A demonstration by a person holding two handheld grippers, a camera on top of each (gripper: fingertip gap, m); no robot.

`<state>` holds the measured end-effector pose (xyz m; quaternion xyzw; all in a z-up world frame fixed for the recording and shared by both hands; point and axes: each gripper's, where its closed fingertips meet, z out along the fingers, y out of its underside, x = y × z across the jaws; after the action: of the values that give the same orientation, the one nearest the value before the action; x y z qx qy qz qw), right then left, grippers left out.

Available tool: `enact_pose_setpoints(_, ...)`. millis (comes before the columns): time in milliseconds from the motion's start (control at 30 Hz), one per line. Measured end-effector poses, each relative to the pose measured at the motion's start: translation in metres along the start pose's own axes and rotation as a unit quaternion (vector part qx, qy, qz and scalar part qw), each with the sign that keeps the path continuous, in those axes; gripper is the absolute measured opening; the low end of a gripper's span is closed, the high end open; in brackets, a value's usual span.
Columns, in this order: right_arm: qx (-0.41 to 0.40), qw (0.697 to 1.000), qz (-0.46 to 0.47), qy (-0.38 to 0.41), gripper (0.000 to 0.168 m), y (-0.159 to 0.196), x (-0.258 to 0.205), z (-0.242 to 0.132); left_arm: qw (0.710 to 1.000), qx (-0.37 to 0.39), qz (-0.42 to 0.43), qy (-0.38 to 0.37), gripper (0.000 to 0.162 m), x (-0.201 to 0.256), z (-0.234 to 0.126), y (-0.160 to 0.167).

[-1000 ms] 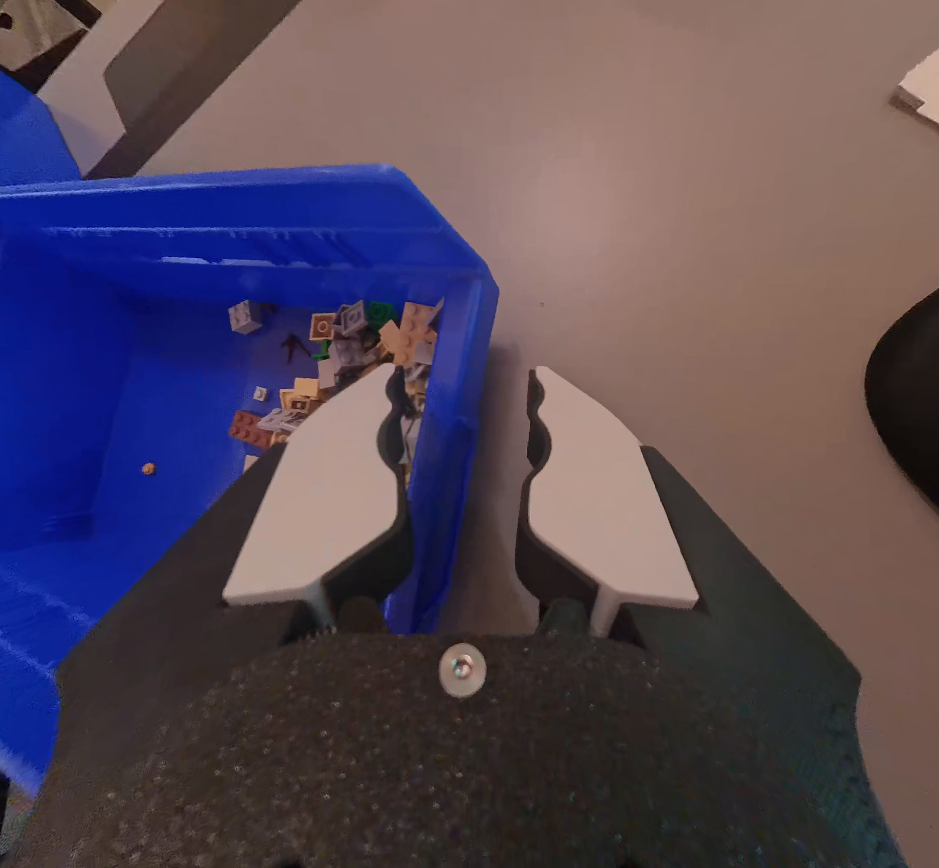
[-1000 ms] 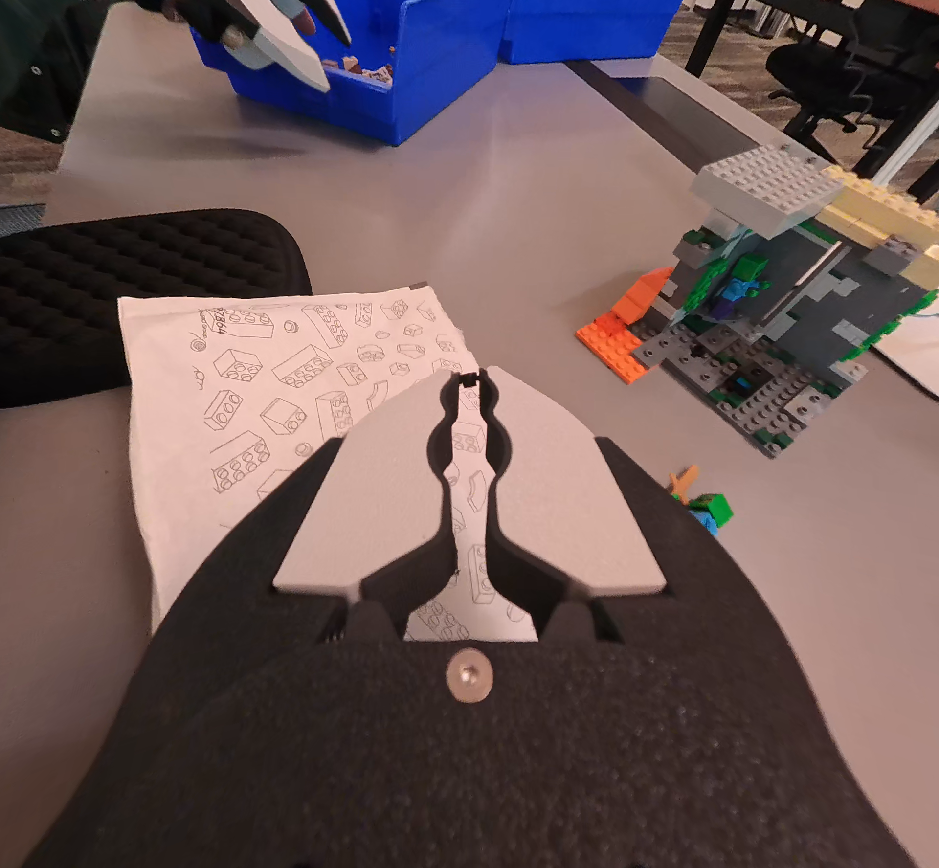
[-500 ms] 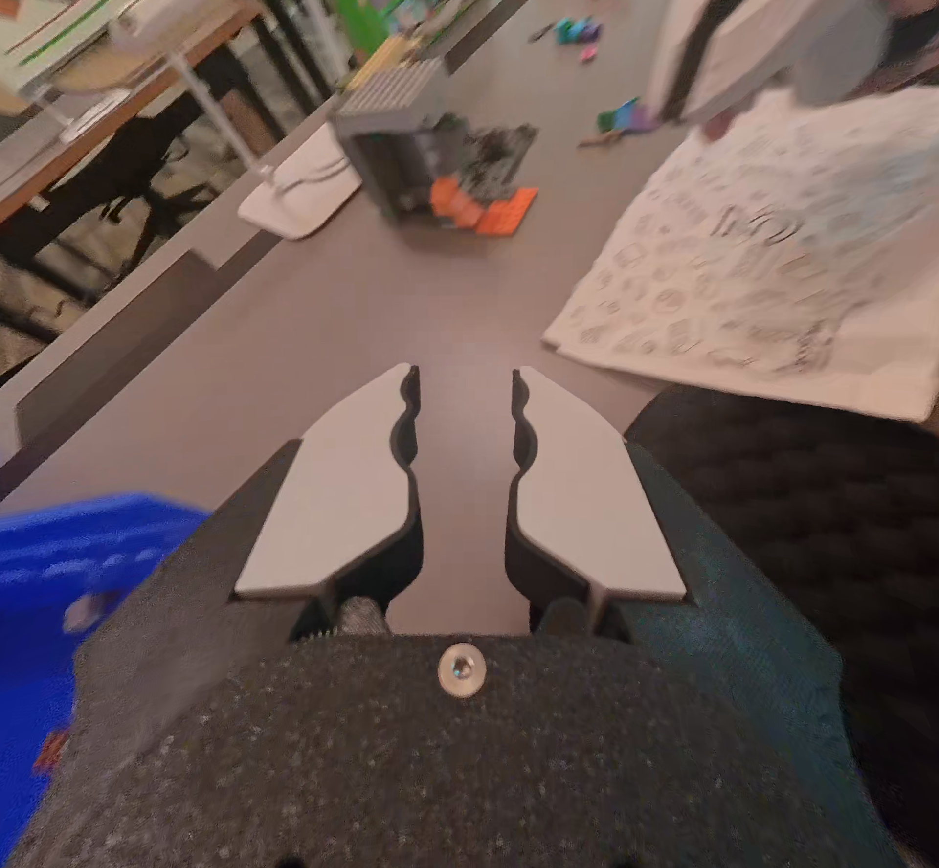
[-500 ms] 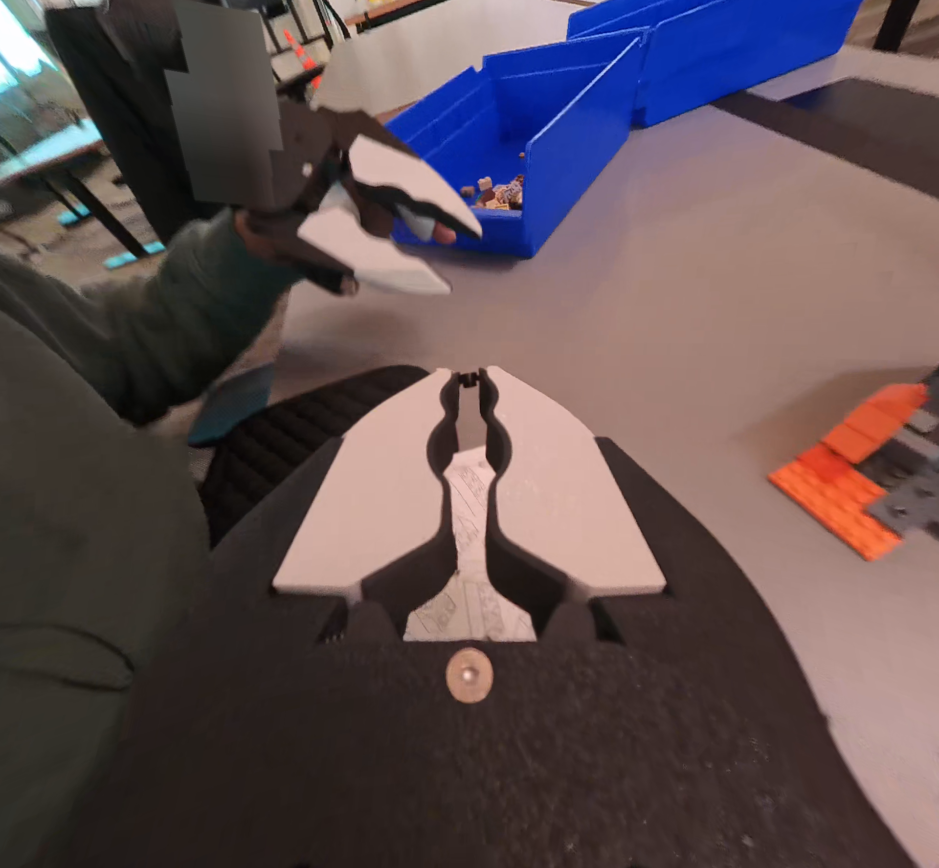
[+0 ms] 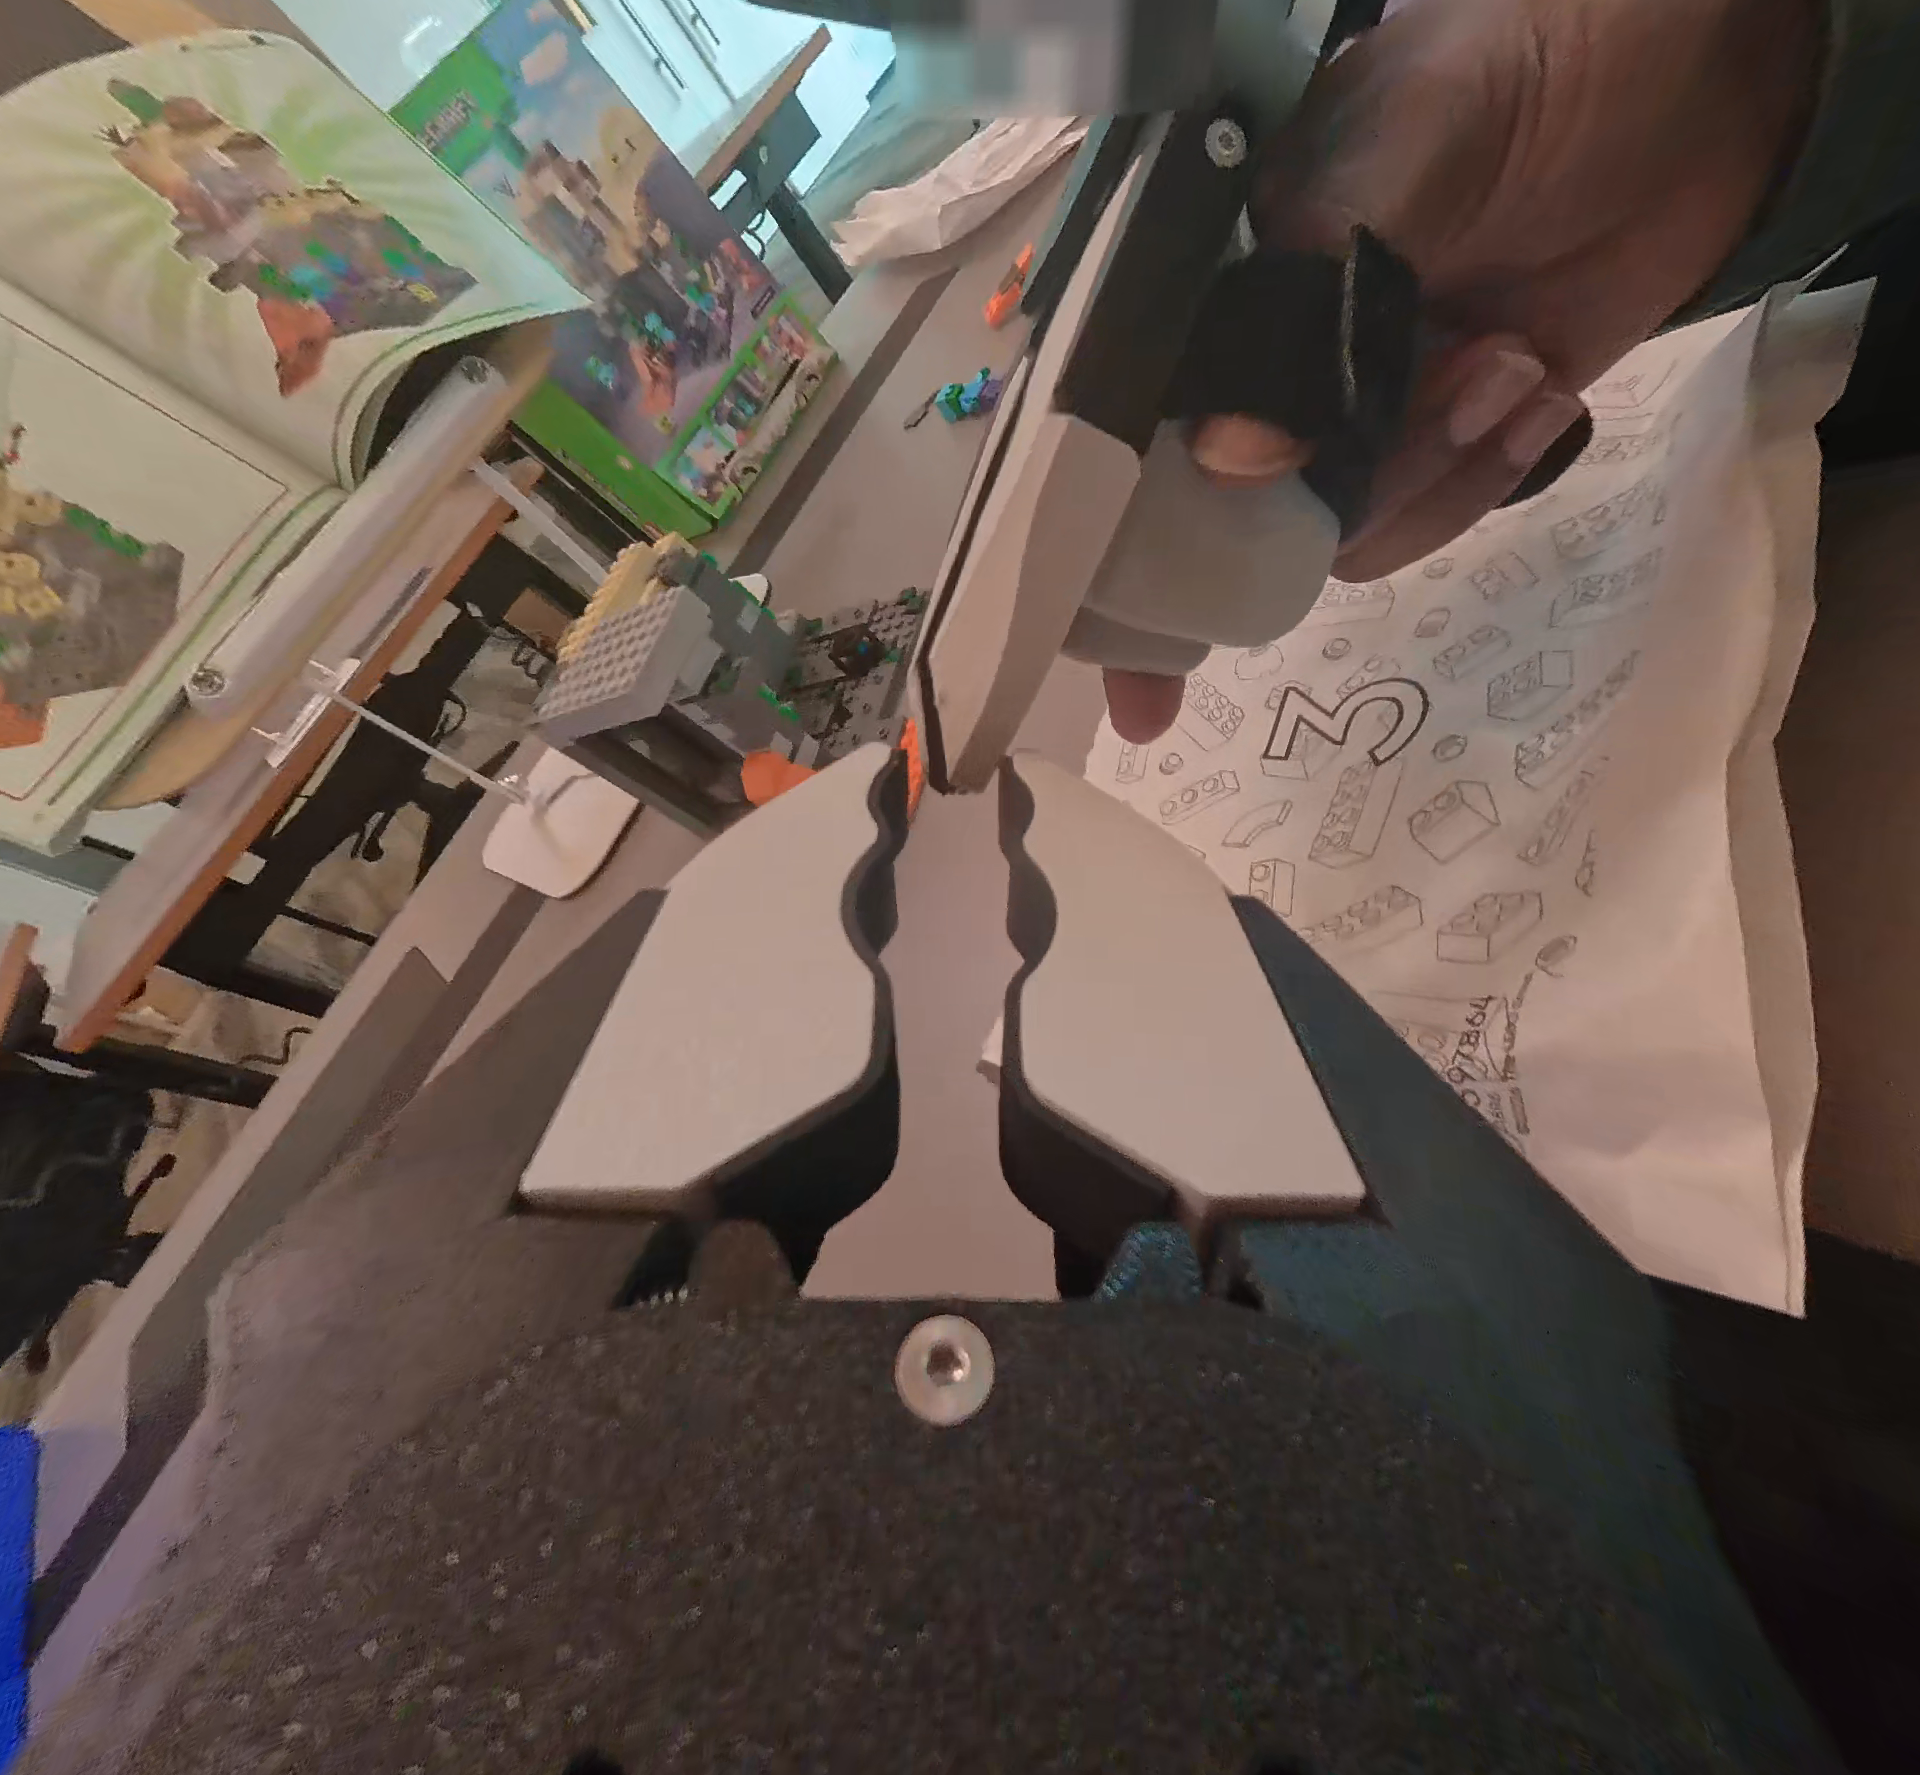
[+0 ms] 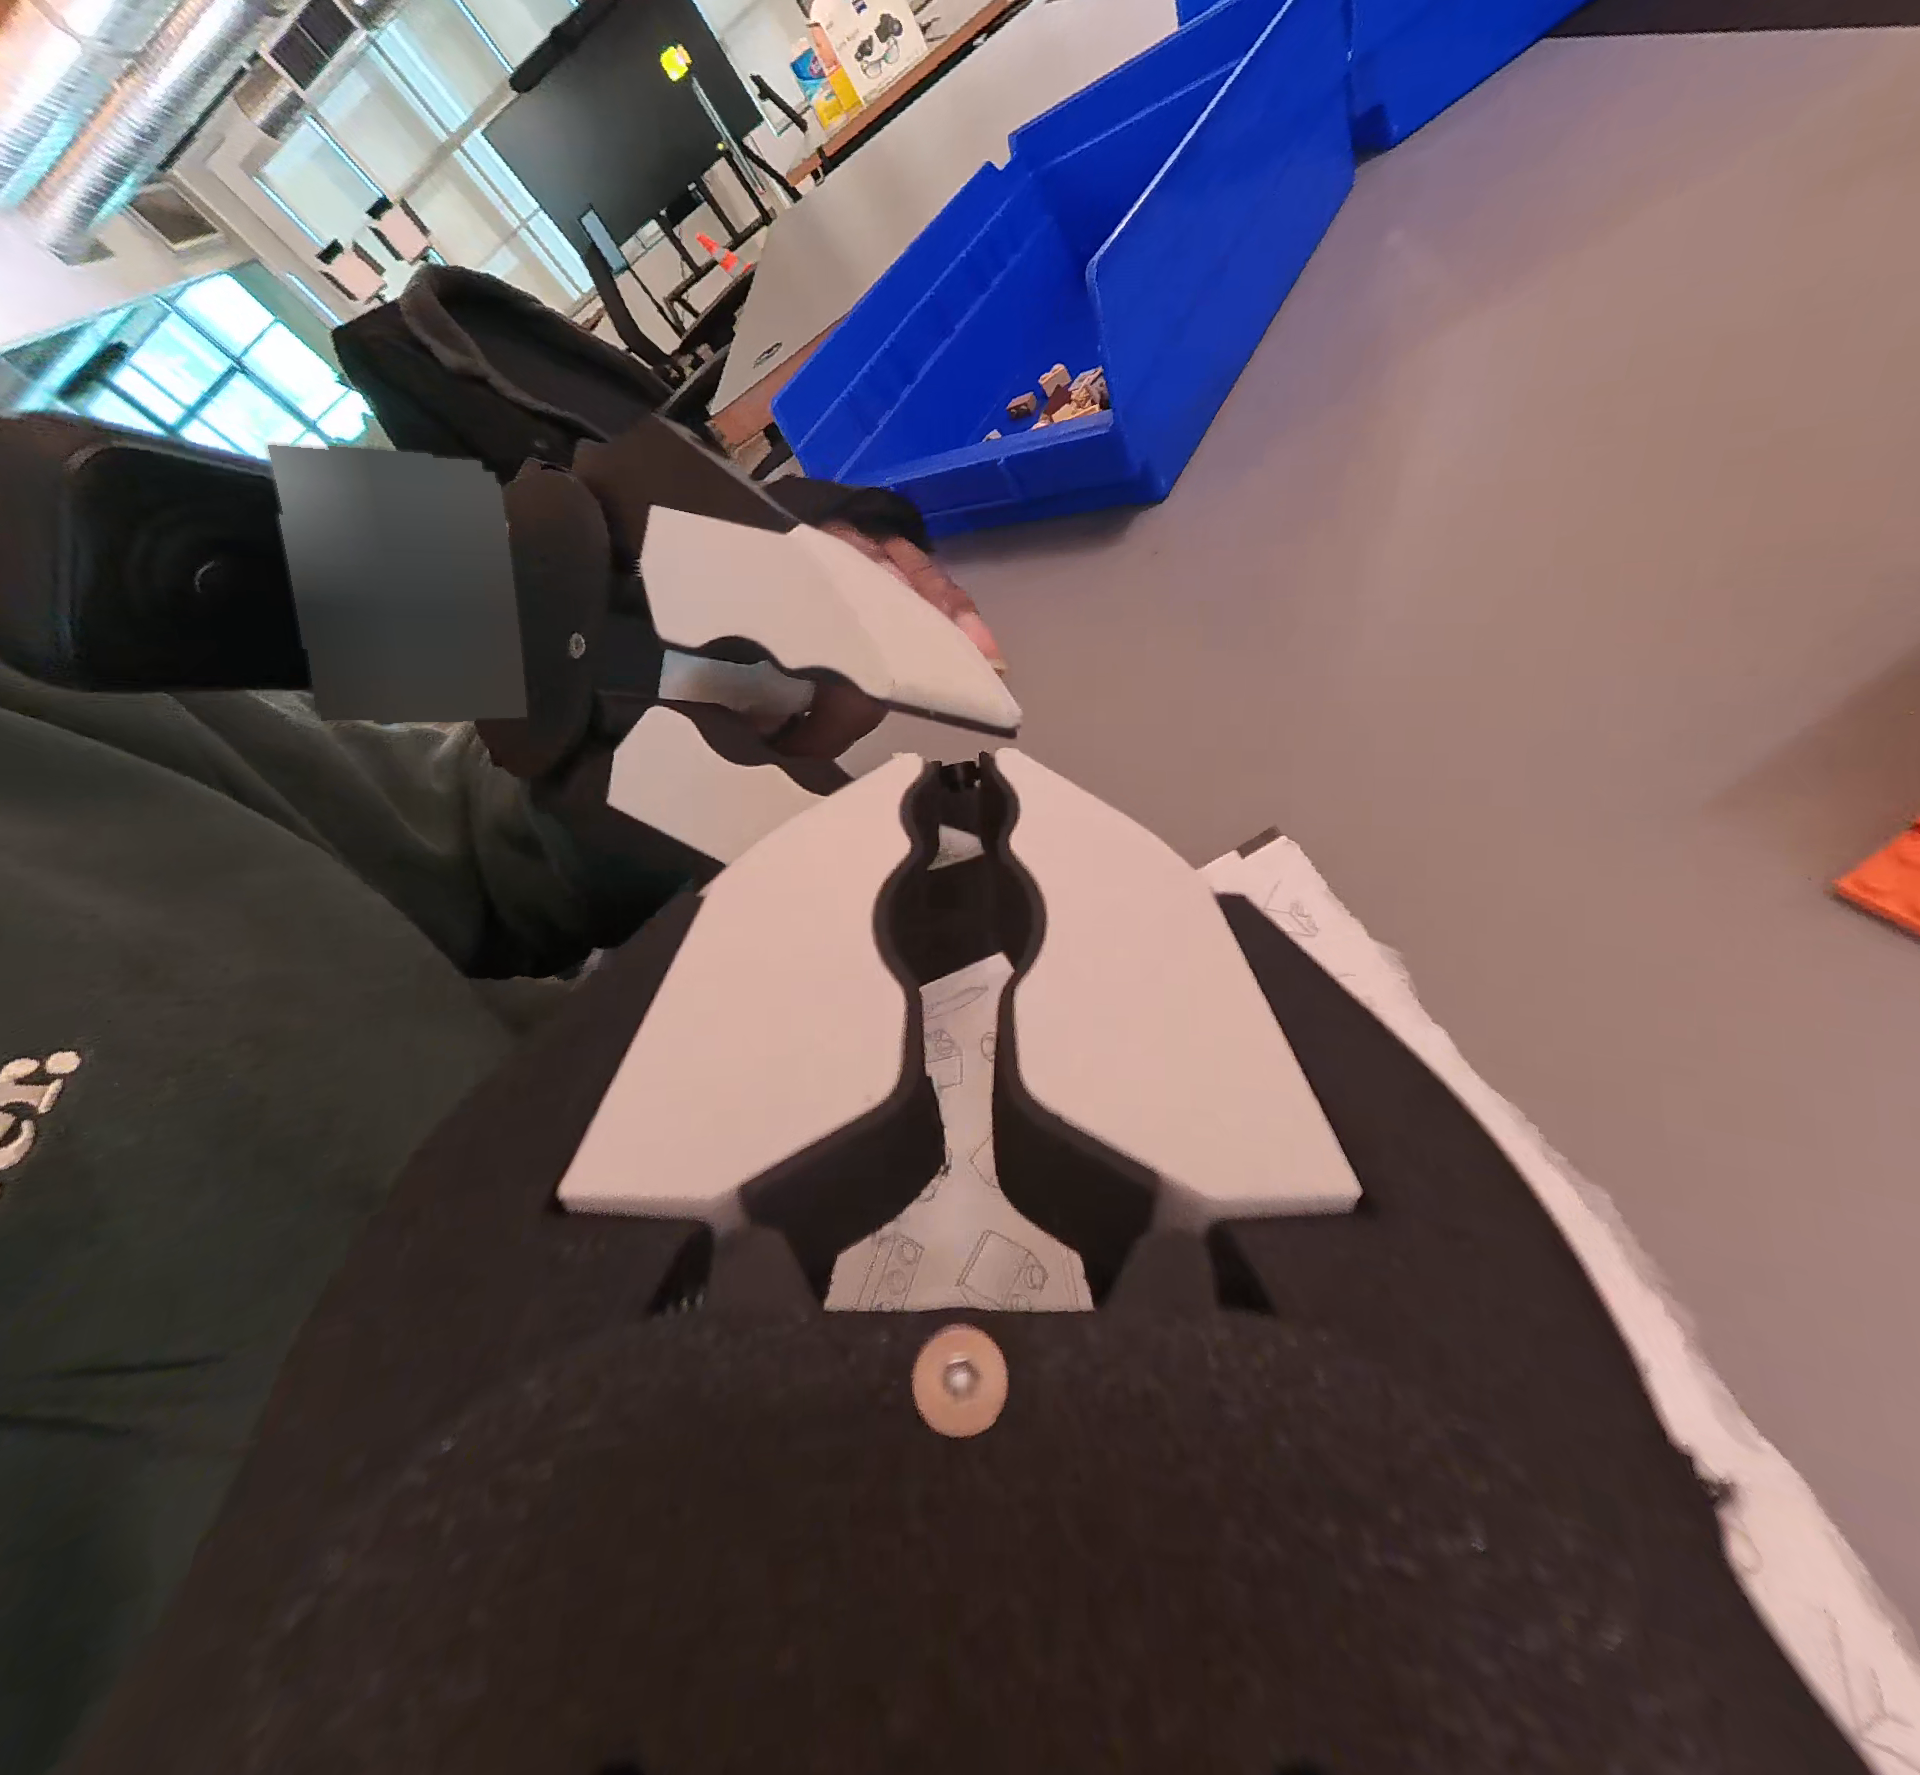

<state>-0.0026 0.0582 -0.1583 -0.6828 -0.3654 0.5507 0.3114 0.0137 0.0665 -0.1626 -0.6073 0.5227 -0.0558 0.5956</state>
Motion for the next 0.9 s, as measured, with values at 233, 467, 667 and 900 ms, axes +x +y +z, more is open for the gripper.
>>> enact_pose_setpoints(233, -0.014, 1.0, 0.004, -0.006, 0.007, 0.006, 0.0, -0.002, 1.0, -0.004, 0.018, 0.004, 0.011, 0.006, 0.001, 0.001)
enact_pose_setpoints(467, -0.017, 0.998, 0.045, -0.03, 0.007, 0.008, -0.003, -0.005, 0.997, 0.005, 0.067, -0.023, 0.008, 0.008, -0.001, -0.003)
enact_pose_setpoints(667, -0.021, 0.996, 0.086, -0.032, 0.007, 0.013, 0.001, -0.007, 0.998, 0.006, 0.06, -0.029, 0.006, 0.012, 0.002, -0.001)
enact_pose_setpoints(900, -0.028, 0.994, 0.105, -0.023, 0.025, 0.016, 0.006, -0.008, 0.999, 0.016, 0.029, 0.006, 0.006, 0.015, 0.001, -0.001)
